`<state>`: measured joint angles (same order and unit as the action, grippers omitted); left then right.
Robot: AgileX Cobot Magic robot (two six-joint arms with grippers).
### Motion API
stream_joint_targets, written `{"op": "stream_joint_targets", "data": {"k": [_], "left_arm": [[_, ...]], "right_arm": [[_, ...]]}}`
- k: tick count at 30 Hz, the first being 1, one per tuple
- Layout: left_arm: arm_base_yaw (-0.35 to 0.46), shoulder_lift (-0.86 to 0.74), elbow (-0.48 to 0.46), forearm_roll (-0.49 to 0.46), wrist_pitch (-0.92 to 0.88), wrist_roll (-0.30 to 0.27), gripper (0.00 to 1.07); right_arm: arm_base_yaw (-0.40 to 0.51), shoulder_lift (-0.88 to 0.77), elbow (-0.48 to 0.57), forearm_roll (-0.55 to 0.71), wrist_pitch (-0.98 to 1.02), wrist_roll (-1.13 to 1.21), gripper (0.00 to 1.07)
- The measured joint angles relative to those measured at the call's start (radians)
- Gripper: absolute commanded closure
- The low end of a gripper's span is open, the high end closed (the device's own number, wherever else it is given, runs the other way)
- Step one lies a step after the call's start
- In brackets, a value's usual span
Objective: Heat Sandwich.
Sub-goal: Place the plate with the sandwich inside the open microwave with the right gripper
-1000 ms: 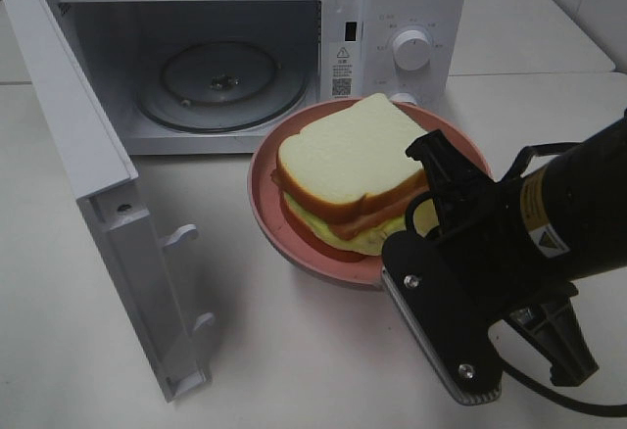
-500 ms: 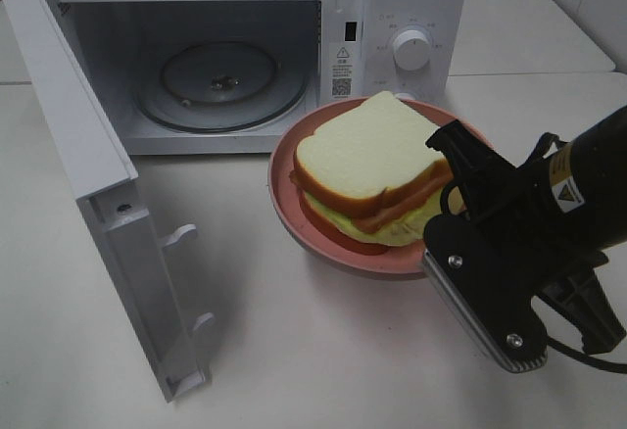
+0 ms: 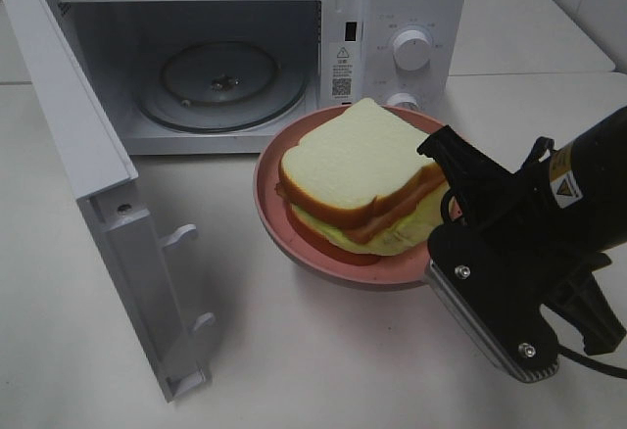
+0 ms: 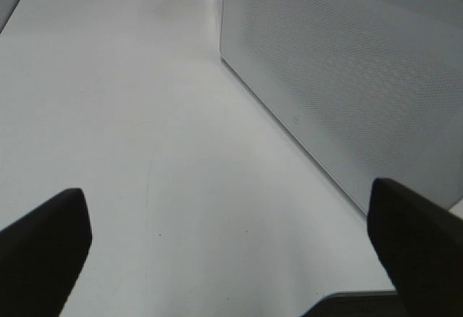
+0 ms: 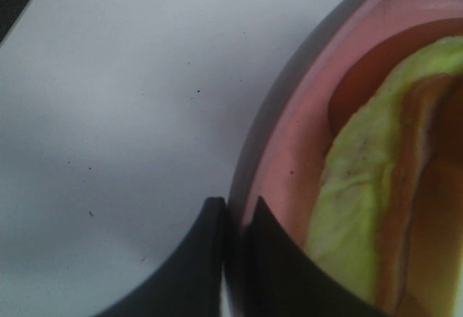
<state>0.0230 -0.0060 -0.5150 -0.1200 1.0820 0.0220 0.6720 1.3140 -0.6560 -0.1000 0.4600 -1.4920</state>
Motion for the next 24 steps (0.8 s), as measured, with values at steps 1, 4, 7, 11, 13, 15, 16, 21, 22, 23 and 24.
{"op": "stream_joint_targets", "data": {"k": [1,4,7,11,13,15,16,21,22,23,24], "left_arm": [[0.000,0.000,0.000,0.000,0.000,0.000,0.10],[0.000,0.000,0.000,0.000,0.000,0.000,0.10],[0.000,0.000,0.000,0.000,0.000,0.000,0.10],[0.000,0.000,0.000,0.000,0.000,0.000,0.10],[0.000,0.000,0.000,0.000,0.000,0.000,0.10],[0.000,0.000,0.000,0.000,0.000,0.000,0.10],[0.000,0.000,0.000,0.000,0.000,0.000,0.10],[0.000,0.000,0.000,0.000,0.000,0.000,0.10],[0.000,0.000,0.000,0.000,0.000,0.000,0.10],[0.000,0.000,0.000,0.000,0.000,0.000,0.10],[0.000,0.000,0.000,0.000,0.000,0.000,0.10]], "right_arm": [[0.000,0.000,0.000,0.000,0.000,0.000,1.07],[0.000,0.002,0.000,0.000,-0.005,0.000,1.07],[0.000,0.015,0.000,0.000,-0.024,0.000,1.07],[0.000,0.050,-0.023,0.001,-0.029,0.001,1.07],[0.000,0.068,-0.042,0.001,-0.029,0.001,1.07],[0.000,0.078,-0.053,0.001,-0.030,0.001,1.07],[0.000,0.095,-0.074,0.001,-0.036,0.001,1.07],[0.000,0.146,-0.122,0.002,-0.046,0.001,1.07],[0.000,0.156,-0.131,0.002,-0.046,0.001,1.07],[0.000,0.165,-0.140,0.002,-0.048,0.001,1.07],[0.000,0.165,-0.140,0.002,-0.048,0.001,1.07]]}}
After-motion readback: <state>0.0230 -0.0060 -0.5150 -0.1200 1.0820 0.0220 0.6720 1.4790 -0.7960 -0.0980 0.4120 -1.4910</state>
